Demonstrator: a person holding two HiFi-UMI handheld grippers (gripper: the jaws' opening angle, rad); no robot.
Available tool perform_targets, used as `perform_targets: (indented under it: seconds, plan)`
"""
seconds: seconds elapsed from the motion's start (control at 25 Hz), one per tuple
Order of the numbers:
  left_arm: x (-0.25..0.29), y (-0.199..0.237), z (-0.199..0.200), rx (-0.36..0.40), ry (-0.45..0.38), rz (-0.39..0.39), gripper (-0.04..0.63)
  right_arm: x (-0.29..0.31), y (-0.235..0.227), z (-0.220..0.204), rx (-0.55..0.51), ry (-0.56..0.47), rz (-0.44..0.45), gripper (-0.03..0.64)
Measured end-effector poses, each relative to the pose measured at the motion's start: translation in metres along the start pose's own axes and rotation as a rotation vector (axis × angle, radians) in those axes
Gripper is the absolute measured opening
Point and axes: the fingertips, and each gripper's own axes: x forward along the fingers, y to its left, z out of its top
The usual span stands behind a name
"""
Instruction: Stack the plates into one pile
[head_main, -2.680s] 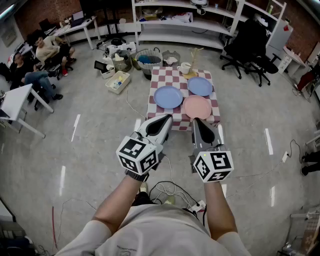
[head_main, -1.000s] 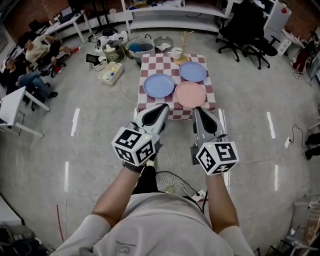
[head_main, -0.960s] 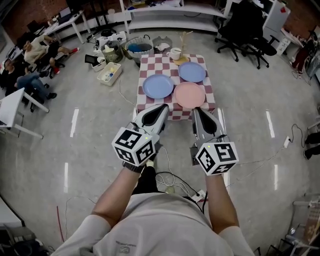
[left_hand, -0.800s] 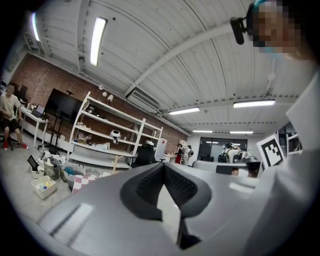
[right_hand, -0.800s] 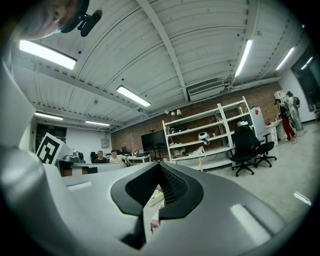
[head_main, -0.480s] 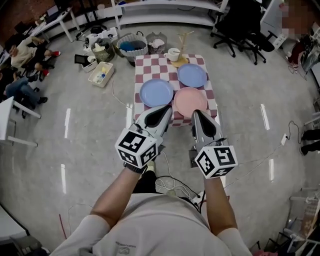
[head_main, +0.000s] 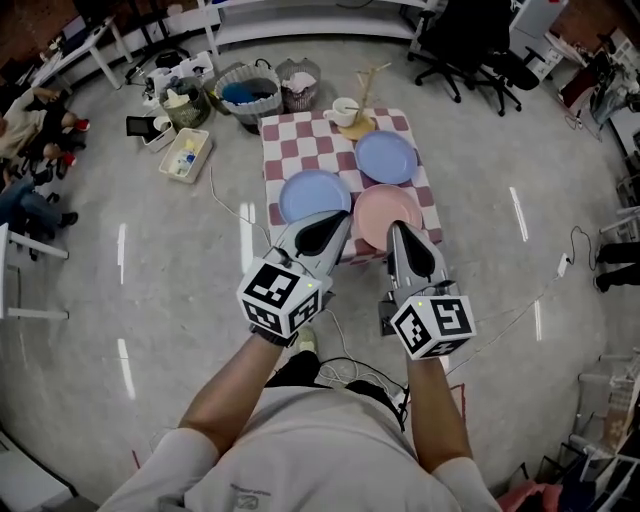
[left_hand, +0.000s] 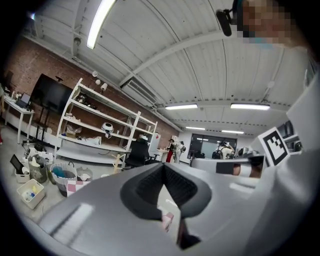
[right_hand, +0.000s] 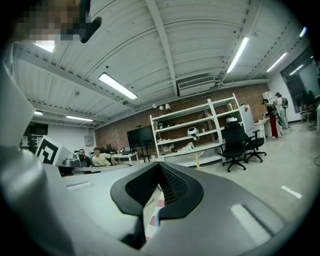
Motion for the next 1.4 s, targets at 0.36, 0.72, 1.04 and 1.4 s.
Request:
perform_targets:
  seconds: [0.36,0.72,1.04,1.4]
  plan:
    - [0.010,0.029,-0.003,-0.022,0.004,-0.019,0.006,0.022,0.004,-0.001,-0.030,0.008,-0.034,0.009]
    - [0.050,0.031,-0.032,-0.037,0.055,-0.031,0.006,0.040,-0.036,-0.020,0.007,0.034,-0.044,0.009]
    - [0.119,0.042,-0.067,-0.042,0.095,0.014,0.006,0.075,-0.107,-0.048,0.029,0.131,0.007,0.009]
    - [0.188,0.054,-0.141,-0.068,0.207,0.050,0.006,0.109,-0.184,-0.127,0.079,0.322,0.025,0.009]
